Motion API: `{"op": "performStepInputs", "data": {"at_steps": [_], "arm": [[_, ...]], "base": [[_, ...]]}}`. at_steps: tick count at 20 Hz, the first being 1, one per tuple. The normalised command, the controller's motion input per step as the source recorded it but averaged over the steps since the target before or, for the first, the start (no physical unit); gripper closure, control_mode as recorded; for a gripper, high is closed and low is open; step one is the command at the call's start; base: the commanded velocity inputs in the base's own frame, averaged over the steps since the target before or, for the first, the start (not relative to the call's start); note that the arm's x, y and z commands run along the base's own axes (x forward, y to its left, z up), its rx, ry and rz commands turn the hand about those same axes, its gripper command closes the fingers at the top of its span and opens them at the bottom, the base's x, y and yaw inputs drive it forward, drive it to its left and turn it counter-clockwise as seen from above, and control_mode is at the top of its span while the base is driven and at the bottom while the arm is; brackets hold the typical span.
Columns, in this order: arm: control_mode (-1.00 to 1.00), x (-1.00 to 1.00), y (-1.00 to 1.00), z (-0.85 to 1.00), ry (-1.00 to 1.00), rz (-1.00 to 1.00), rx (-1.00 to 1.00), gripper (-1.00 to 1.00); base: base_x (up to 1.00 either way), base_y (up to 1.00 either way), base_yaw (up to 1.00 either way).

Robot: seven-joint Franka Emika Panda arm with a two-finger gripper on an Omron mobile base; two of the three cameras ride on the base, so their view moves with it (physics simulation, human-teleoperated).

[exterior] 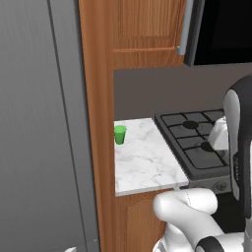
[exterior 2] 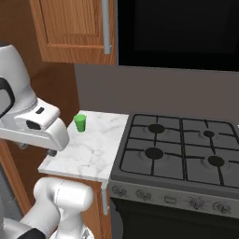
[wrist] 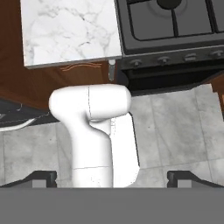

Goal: Close all open cabinet doors.

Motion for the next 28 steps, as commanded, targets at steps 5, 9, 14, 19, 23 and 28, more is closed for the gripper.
{"op": "performStepInputs", "data": {"at_steps": [5,9,14,19,23,28], "arm": [[-1.0,0.0,0.22,-0.03,0.04,0.0,-0.01,-1.0],[-1.0,0.0,0.04,0.0,0.08,0.0,0.0,-1.0],[-1.0,0.0,0.0,0.0,0.07,0.0,0.0,-1.0],[-1.0,0.0,0.0,0.0,0.0,0.0,0.0,-1.0],[1.0,-0.07,0.0,0.0,0.0,0.0,0.0,-1.0],[1.0,0.0,0.0,0.0,0.0,0.0,0.0,-1.0]], "base": [[0.0,0.0,0.0],[0.0,0.0,0.0],[0.0,0.0,0.0],[0.0,0.0,0.0],[-0.15,-0.03,0.0],[-0.94,-0.54,0.0]]}}
